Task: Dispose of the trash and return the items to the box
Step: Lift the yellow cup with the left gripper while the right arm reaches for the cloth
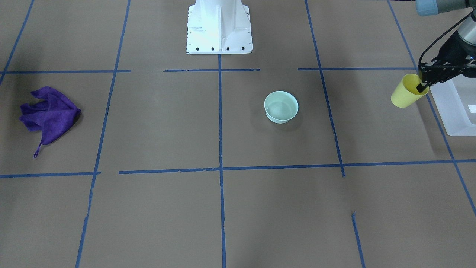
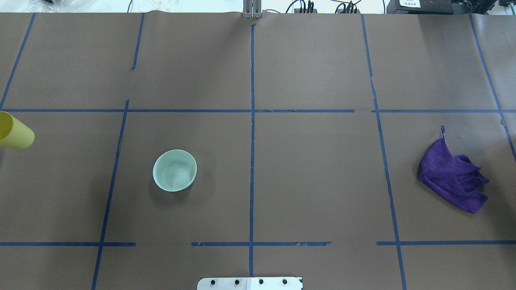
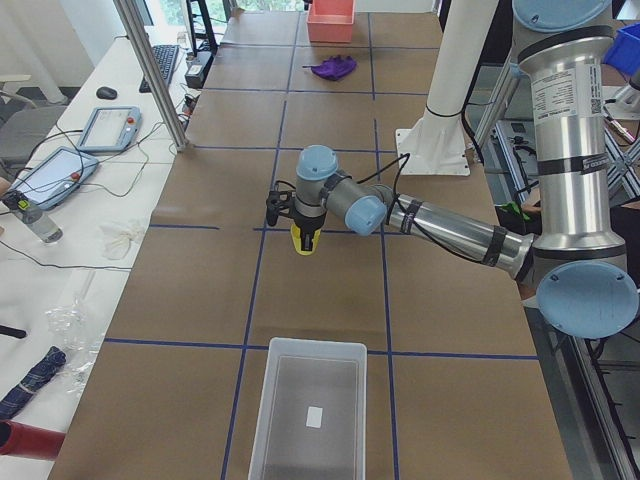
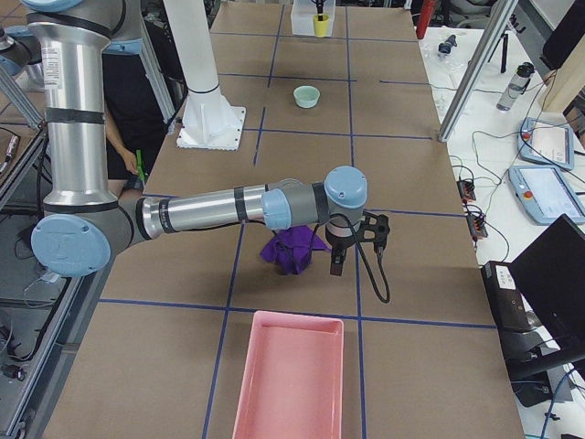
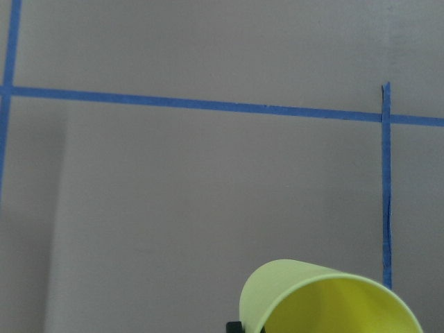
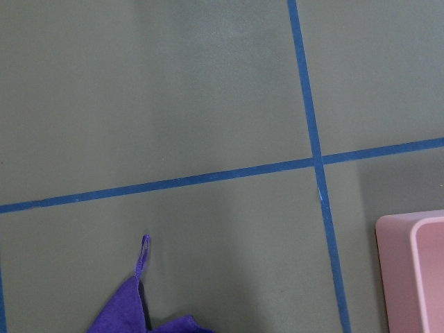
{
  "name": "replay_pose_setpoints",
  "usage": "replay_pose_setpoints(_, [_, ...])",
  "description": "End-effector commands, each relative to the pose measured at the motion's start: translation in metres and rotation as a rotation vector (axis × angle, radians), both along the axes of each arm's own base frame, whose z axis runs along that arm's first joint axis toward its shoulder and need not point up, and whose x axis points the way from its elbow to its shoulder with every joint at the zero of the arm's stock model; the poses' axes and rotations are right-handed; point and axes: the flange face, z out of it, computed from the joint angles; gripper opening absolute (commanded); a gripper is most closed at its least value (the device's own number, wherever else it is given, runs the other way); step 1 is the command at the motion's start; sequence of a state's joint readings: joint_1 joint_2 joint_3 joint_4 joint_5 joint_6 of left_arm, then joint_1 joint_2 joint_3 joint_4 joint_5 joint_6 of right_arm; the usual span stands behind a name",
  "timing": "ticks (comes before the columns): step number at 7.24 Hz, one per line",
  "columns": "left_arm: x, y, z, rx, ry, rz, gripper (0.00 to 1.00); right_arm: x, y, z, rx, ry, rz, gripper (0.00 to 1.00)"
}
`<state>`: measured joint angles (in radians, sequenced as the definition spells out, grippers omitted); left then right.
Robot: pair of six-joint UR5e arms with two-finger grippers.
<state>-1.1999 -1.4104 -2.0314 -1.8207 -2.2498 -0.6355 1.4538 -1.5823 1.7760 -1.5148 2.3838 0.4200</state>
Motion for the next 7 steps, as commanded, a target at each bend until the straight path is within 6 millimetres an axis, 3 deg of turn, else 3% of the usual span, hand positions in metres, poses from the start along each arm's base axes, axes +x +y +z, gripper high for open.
replay_pose_setpoints(1, [-0.057,-0.008,0.015,0.049,-0.070,0.018,0.00,-0.061,0.001,-0.015,0.024,0.008,-0.008,1.00])
replay_pose_setpoints(3, [-0.095,-0.013,0.026,0.096,-0.143,0.015,0.00,-0.127,0.013,-0.038,0.049,0.043,-0.060,1.00])
replay_pose_setpoints(5, [-0.134,-0.026,0.056,0.140,-0.194,0.051,0.00,-0.172,0.028,-0.054,0.078,0.036,-0.146,1.00])
replay_pose_setpoints(7, [-0.153,-0.028,0.082,0.155,-0.216,0.089,0.00,-0.226,0.047,-0.074,0.141,0.091,-0.194,1.00])
